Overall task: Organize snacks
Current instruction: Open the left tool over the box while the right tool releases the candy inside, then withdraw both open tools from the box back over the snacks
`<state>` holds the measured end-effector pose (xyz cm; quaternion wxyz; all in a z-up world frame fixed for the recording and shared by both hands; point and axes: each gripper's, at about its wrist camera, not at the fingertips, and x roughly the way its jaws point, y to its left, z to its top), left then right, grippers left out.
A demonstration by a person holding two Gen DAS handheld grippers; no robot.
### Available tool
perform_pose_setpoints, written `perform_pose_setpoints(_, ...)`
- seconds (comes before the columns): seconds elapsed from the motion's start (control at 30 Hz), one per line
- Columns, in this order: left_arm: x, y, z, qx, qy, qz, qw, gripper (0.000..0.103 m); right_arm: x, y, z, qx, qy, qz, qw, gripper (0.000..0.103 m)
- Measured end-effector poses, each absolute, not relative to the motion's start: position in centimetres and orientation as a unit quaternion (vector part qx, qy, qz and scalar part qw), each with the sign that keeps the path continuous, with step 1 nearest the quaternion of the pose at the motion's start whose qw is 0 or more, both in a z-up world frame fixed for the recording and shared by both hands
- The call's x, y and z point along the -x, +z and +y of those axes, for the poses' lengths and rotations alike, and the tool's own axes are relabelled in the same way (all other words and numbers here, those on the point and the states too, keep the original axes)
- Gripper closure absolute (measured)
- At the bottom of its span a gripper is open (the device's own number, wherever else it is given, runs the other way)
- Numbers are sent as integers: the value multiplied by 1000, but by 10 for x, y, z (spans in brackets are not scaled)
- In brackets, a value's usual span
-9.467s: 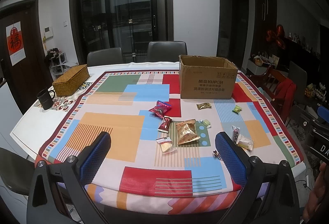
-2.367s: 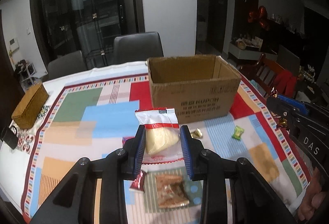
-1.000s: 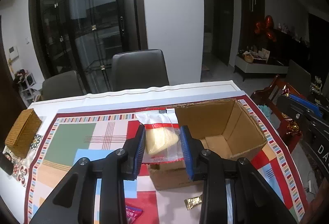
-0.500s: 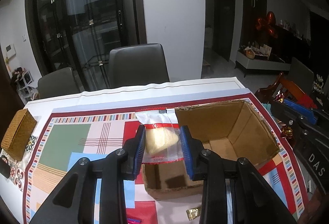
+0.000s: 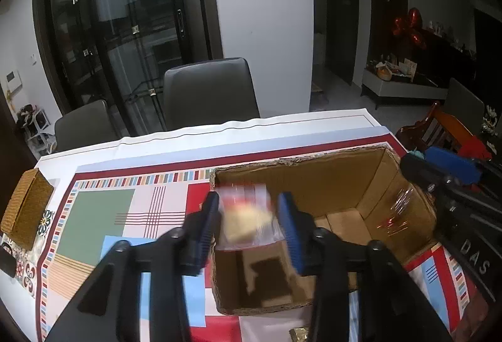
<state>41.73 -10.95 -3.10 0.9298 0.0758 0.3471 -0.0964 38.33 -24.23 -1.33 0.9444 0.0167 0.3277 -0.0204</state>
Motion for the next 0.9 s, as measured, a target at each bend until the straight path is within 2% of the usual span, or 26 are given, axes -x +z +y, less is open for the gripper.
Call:
perform_pose_setpoints(0.03, -417, -31, -110, -78, -94, 345, 931, 48, -383, -13, -243, -18, -23, 324, 946, 49)
perform_pose_setpoints(0.07, -418, -30, -109, -80, -92, 342, 932, 42, -383, -13, -243, -18, -23, 322, 946, 46)
perform_pose_setpoints(0.37, -410, -25, -100, -72, -74, 331, 938, 26, -379, -12, -249, -21, -37, 322, 946, 30)
perform_pose_setpoints(0.53, -394, -17, -92, -63, -67, 322, 942, 20, -365, -7, -249, -21, -44, 317, 947, 28)
perform_pose_setpoints(0.9, -357, -2, -90, -63, -67, 312, 946, 20, -321, 7, -250, -22, -58, 305, 950, 28)
